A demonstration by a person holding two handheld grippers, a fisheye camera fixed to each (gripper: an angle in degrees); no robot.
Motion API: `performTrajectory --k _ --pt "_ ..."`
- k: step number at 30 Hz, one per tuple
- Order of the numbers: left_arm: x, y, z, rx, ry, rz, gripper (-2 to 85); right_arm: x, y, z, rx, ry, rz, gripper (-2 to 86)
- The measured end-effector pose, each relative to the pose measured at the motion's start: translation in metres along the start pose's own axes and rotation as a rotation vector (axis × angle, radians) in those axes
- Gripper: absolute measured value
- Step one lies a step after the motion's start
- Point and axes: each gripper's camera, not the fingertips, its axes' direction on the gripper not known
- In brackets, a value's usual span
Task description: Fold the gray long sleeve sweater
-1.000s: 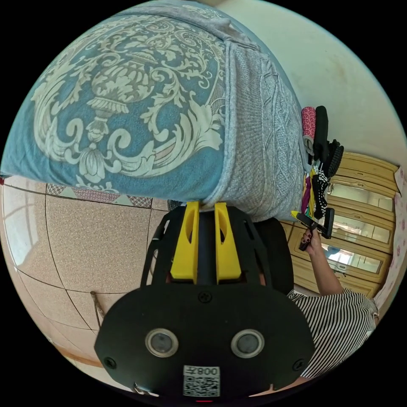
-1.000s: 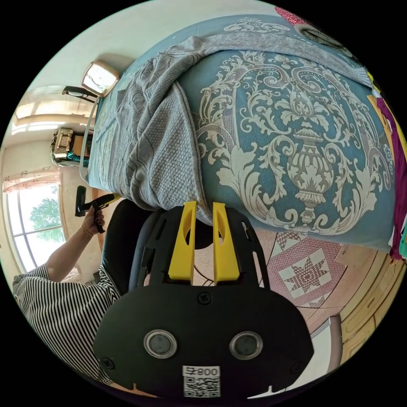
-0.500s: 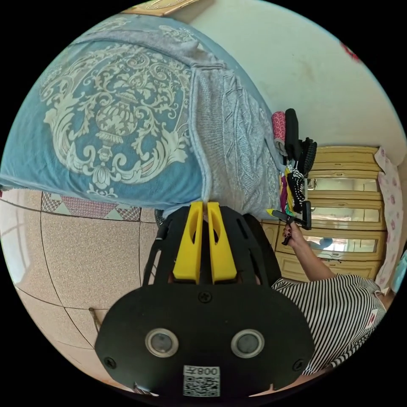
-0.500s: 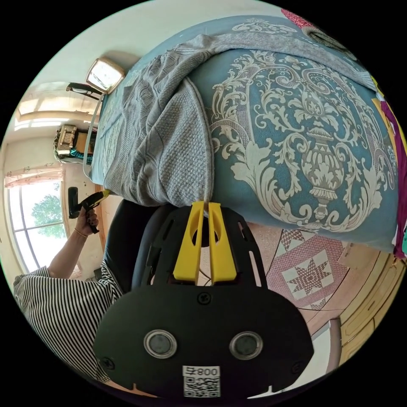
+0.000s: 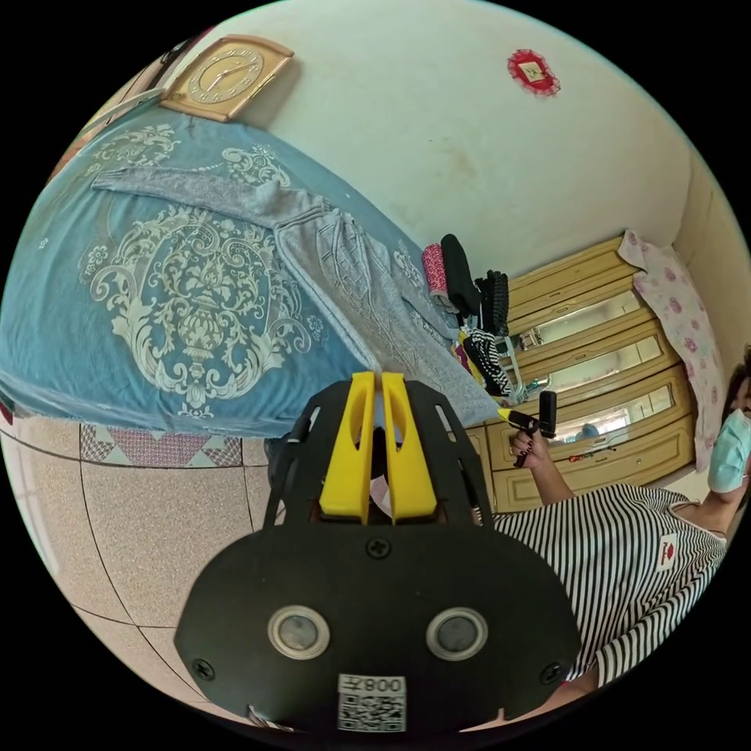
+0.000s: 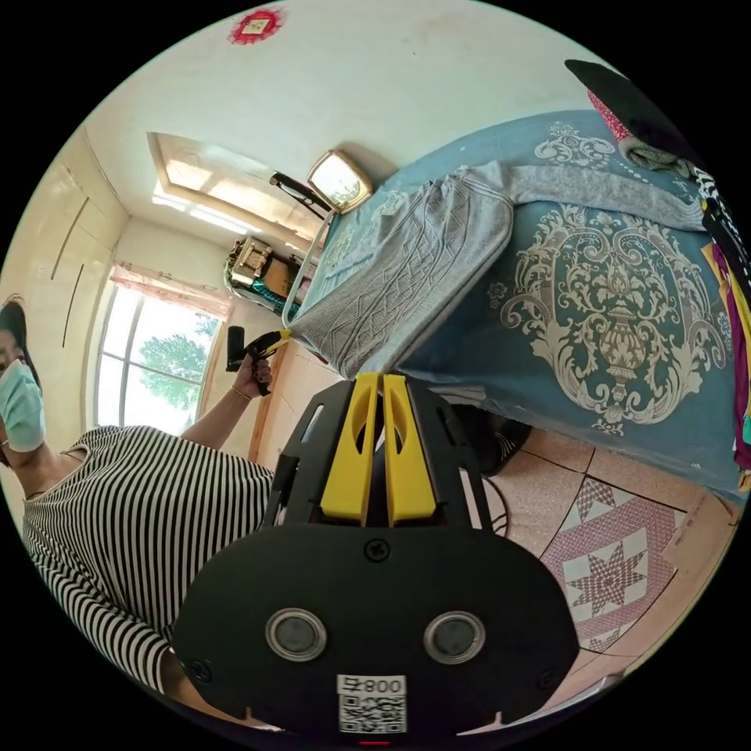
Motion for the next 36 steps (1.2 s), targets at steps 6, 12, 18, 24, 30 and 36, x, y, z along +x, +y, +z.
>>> performTrajectory --k 6,12,18,24,30,36 --pt "-0.014 -0.005 -0.003 0.007 -0.01 -0.055 1.7 0.008 0.022 -0.002 0.007 0.036 0.023 0.6" --pt "-0.043 -0.013 0.027 -0.033 -0.043 -0.206 1.0 0.058 0.021 0.027 -0.057 0.068 0.165 0.6" --pt "-0.043 -0.025 0.027 0.01 -0.012 -0.252 0.4 0.053 0.012 0.033 -0.109 0.057 0.171 0.7" --pt "-0.028 -0.054 0.027 0.002 -0.008 -0.216 0.4 0.049 0.011 0.01 -0.125 0.093 0.191 0.5" --pt "-0.018 -0.109 0.043 -0.018 0.007 -0.174 1.6 0.065 0.006 -0.044 -0.037 0.165 0.264 0.2" --pt "-0.002 -0.209 0.074 -0.07 -0.005 -0.11 2.3 0.066 -0.082 -0.08 0.018 0.151 0.24 0.7"
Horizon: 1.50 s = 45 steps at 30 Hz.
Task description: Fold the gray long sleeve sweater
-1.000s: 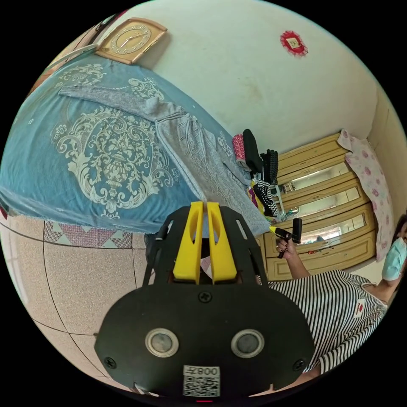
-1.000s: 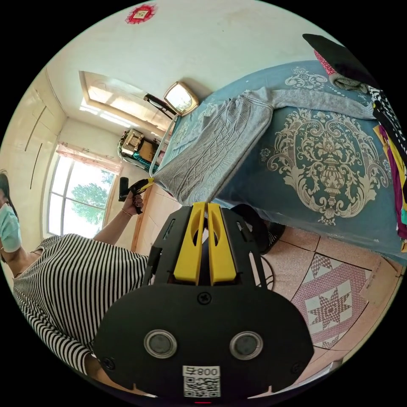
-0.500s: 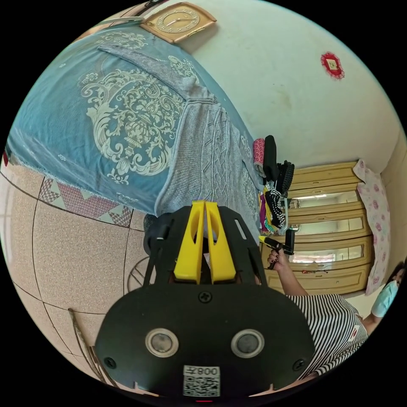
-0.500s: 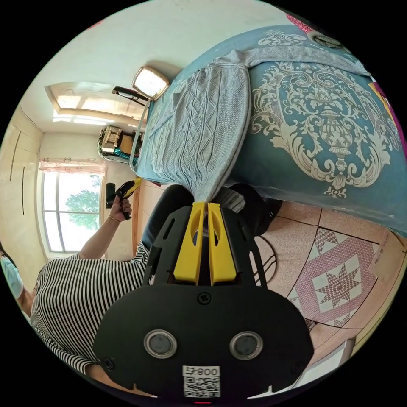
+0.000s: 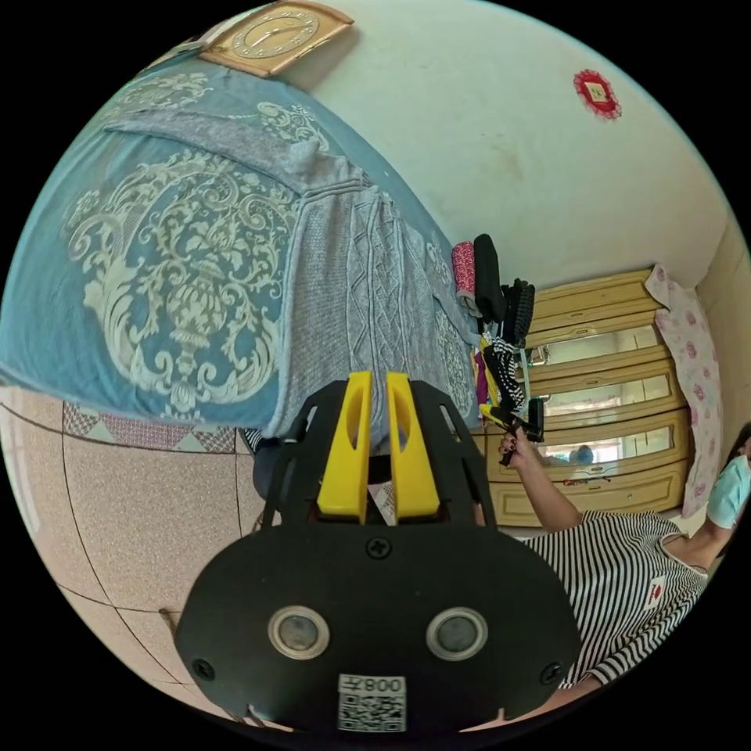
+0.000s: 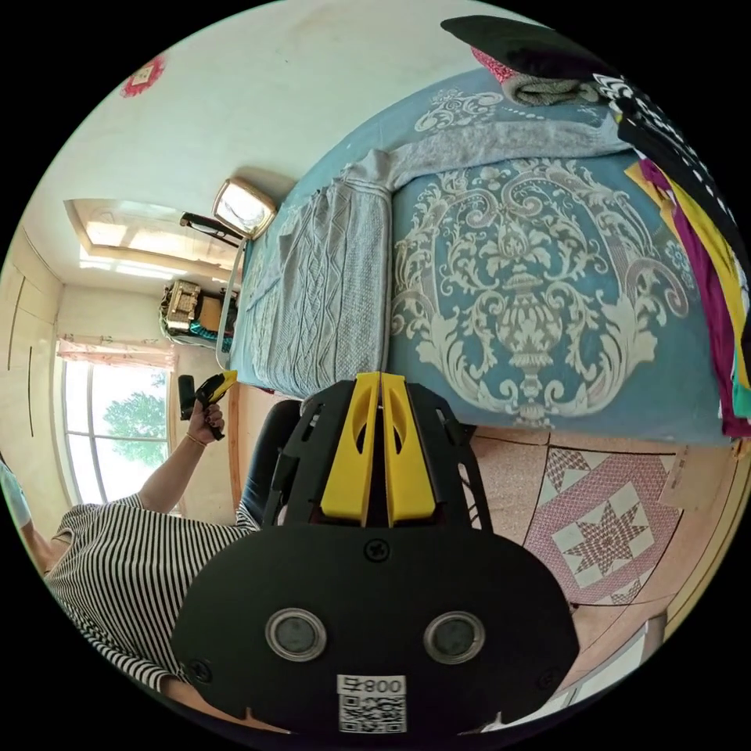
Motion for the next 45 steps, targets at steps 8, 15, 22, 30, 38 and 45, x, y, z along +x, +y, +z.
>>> performTrajectory --k 8,15,22,30,38,45 --pt "0.066 -0.2 0.055 -0.108 -0.129 0.219 4.9 -0.07 -0.199 -0.017 -0.016 0.059 -0.173 3.9" --pt "0.092 -0.357 0.09 -0.115 -0.223 0.28 6.6 -0.113 -0.362 -0.028 -0.01 0.158 -0.287 6.2" --pt "0.116 -0.481 0.124 -0.139 -0.394 0.325 7.4 -0.151 -0.486 -0.015 -0.087 0.327 -0.401 7.7" --pt "0.144 -0.547 0.175 -0.257 -0.575 0.364 6.4 -0.195 -0.53 0.018 -0.223 0.568 -0.495 7.9" --pt "0.198 -0.564 0.187 -0.206 -0.699 0.405 1.3 -0.238 -0.523 -0.02 -0.217 0.672 -0.525 2.7" --pt "0.211 -0.572 0.165 -0.121 -0.701 0.347 1.0 -0.224 -0.503 -0.106 -0.066 0.62 -0.406 1.9"
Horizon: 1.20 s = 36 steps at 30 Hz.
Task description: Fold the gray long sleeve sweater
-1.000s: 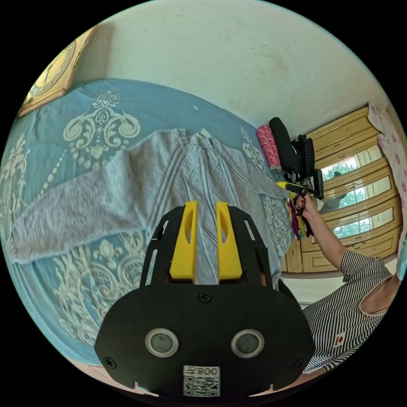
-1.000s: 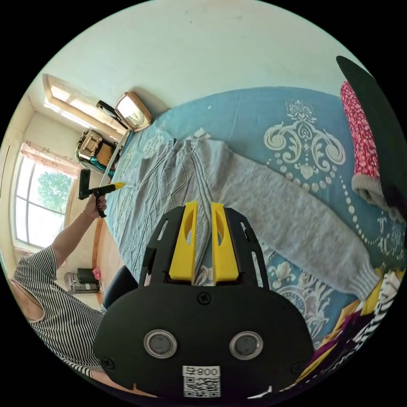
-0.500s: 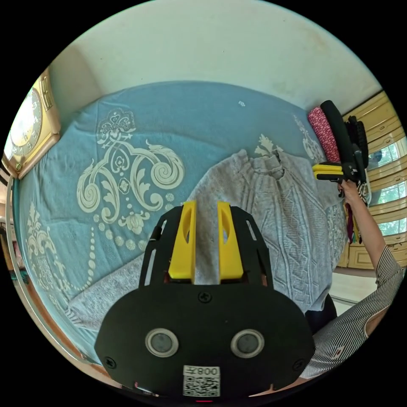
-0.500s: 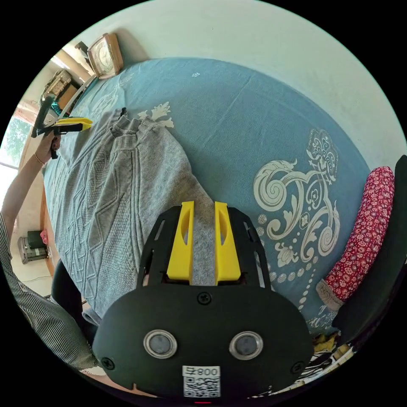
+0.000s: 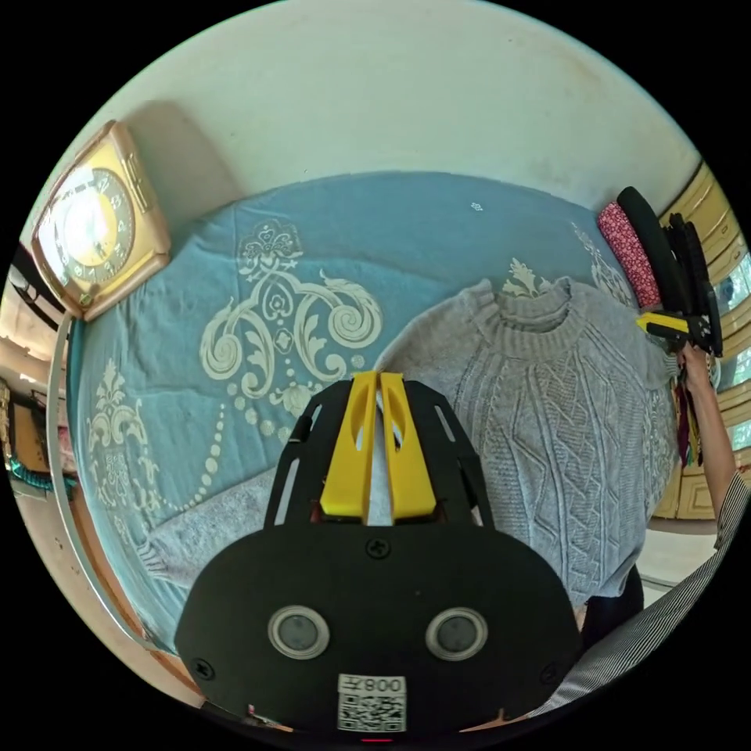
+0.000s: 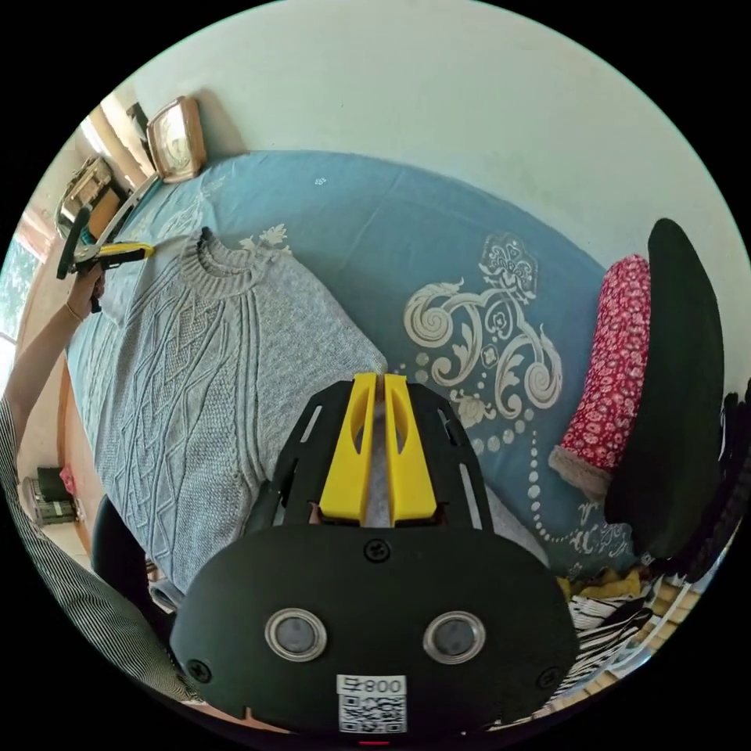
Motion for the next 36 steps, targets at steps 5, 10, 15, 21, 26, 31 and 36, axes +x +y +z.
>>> performTrajectory --k 5,10,15,21,26,31,36 --pt "0.009 -0.007 0.002 0.018 0.049 -0.048 1.2 0.016 -0.002 0.019 -0.032 -0.099 0.071 2.2" --pt "0.025 0.001 -0.03 0.116 0.083 -0.012 1.1 0.021 0.006 -0.015 0.089 -0.069 0.108 2.2" --pt "0.063 0.002 -0.035 0.102 0.121 0.1 0.8 -0.001 0.002 -0.035 0.235 -0.192 0.053 1.3" --pt "0.102 -0.012 -0.015 0.011 -0.135 0.132 0.1 -0.062 -0.051 0.035 0.022 -0.034 -0.074 0.2" --pt "0.115 -0.005 -0.034 0.053 -0.099 0.082 0.1 -0.048 -0.047 0.055 0.014 -0.077 -0.006 0.1" --pt "0.147 0.033 -0.069 0.171 0.014 0.134 0.1 -0.06 0.001 0.023 0.169 -0.121 -0.033 0.1" --pt "0.179 0.057 -0.042 0.037 0.001 0.159 0.1 -0.107 0.031 0.065 0.083 -0.065 -0.137 0.1"
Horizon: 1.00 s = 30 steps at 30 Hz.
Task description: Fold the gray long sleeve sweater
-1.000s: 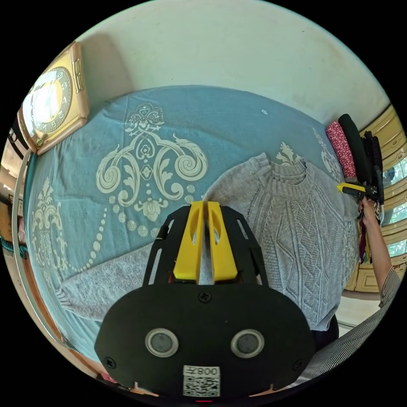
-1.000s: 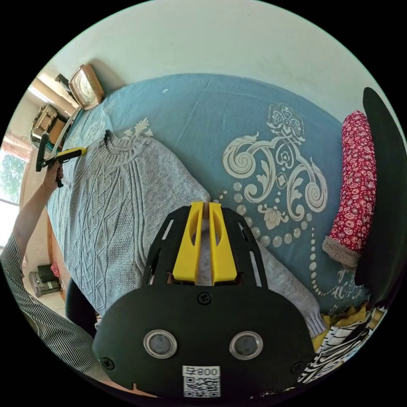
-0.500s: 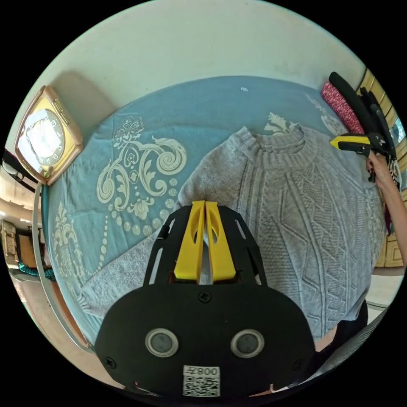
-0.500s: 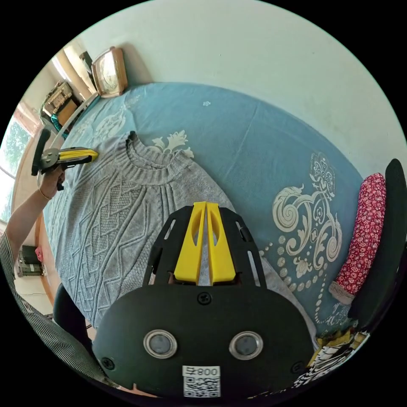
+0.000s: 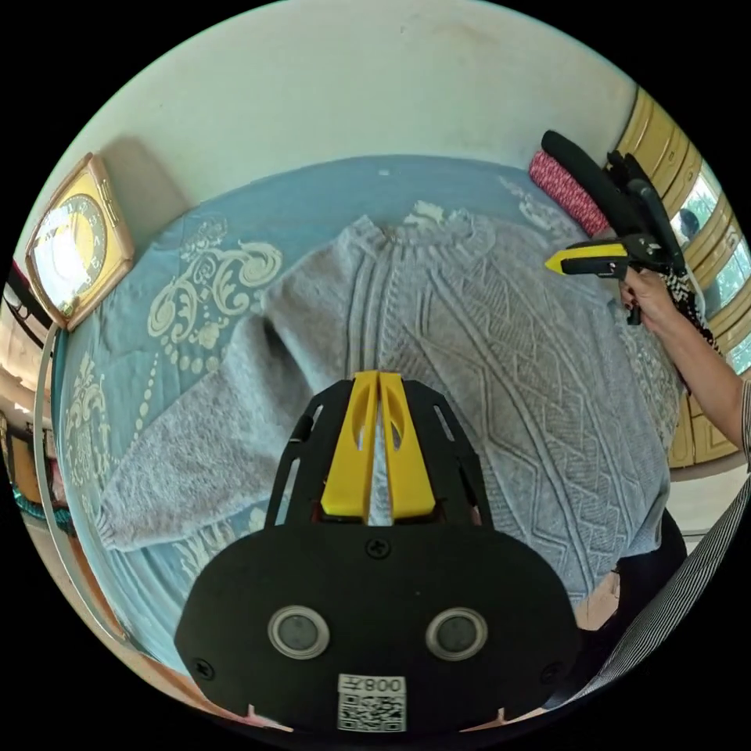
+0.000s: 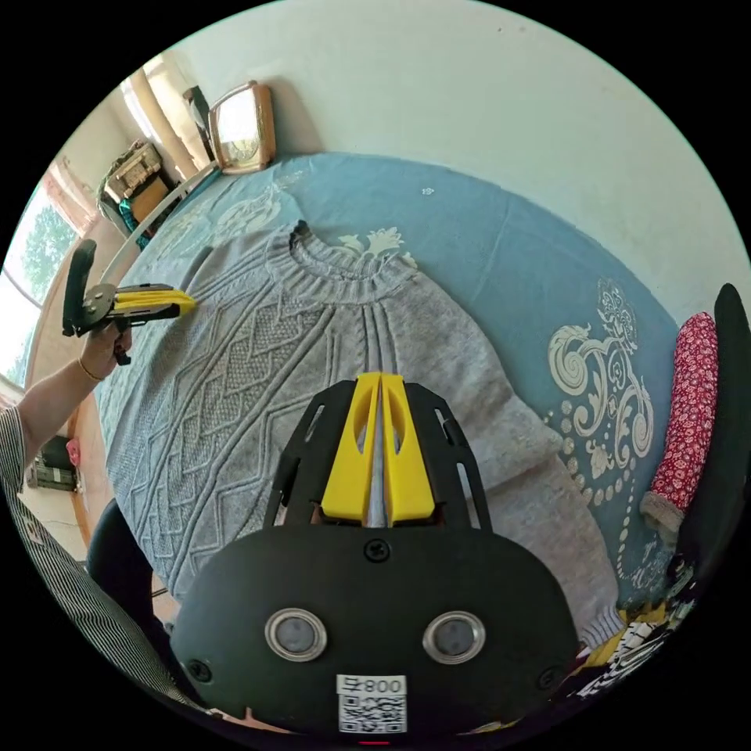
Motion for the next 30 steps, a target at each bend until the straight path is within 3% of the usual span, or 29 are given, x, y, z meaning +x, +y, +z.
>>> performTrajectory --k 1,5,9,12,18,22,30 --pt "0.003 0.004 -0.003 0.072 -0.004 -0.03 0.1 -0.008 0.001 0.024 -0.071 0.026 -0.015 0.1" --pt "0.015 -0.004 -0.003 0.041 -0.008 -0.071 0.1 -0.024 0.013 0.043 -0.012 0.093 -0.021 0.1" --pt "0.022 -0.004 -0.021 0.045 0.031 -0.119 0.1 -0.012 0.025 0.051 -0.055 0.008 0.074 0.2" --pt "0.045 0.01 -0.056 0.149 0.076 -0.105 0.1 -0.013 0.061 0.024 0.043 -0.009 0.136 0.2" --pt "0.115 0.053 -0.075 0.111 0.199 0.002 0.3 -0.016 0.214 -0.008 0.159 0.008 0.32 0.4" --pt "0.159 0.061 -0.065 0.046 0.393 0.063 0.5 0.005 0.34 0.005 0.175 -0.014 0.563 1.1" --pt "0.254 -0.026 -0.05 0.029 0.511 0.25 0.7 0.063 0.459 0.039 0.313 0.018 0.911 5.8"
